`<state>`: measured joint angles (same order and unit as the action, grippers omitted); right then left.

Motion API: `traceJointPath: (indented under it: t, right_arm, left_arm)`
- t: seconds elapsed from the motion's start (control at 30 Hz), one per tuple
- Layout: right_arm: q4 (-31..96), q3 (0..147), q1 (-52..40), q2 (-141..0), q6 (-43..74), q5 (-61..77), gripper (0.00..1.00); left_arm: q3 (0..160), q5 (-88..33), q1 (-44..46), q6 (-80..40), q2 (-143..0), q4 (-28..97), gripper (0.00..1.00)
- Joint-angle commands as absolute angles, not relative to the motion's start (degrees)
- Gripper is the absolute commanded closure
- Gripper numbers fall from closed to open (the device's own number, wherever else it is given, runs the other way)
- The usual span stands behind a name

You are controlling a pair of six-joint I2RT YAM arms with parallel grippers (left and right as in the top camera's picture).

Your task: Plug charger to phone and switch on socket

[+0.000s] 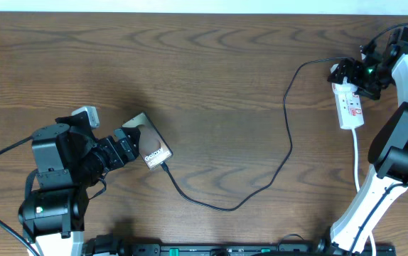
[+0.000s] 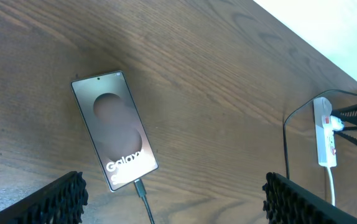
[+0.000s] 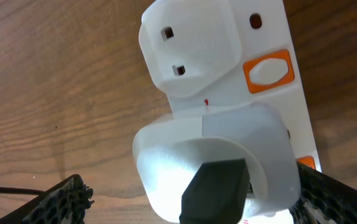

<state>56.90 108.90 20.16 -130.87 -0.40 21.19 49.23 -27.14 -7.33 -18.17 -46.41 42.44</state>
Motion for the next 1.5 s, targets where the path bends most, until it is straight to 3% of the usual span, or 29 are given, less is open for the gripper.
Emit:
traceJointPath:
  t: [0.0, 1.47]
  right_arm:
    - [56.14, 107.2, 18.44, -131.61, 0.4, 27.83, 0.03]
    - [58.72, 110.76, 21.43, -131.59, 0.58, 23.88, 0.04]
  left_arm:
    - [49.89, -27.81, -7.35, -18.02, -46.35, 42.65, 0.11]
    - [49.89, -27.83, -7.35, -18.02, -46.35, 42.87, 0.11]
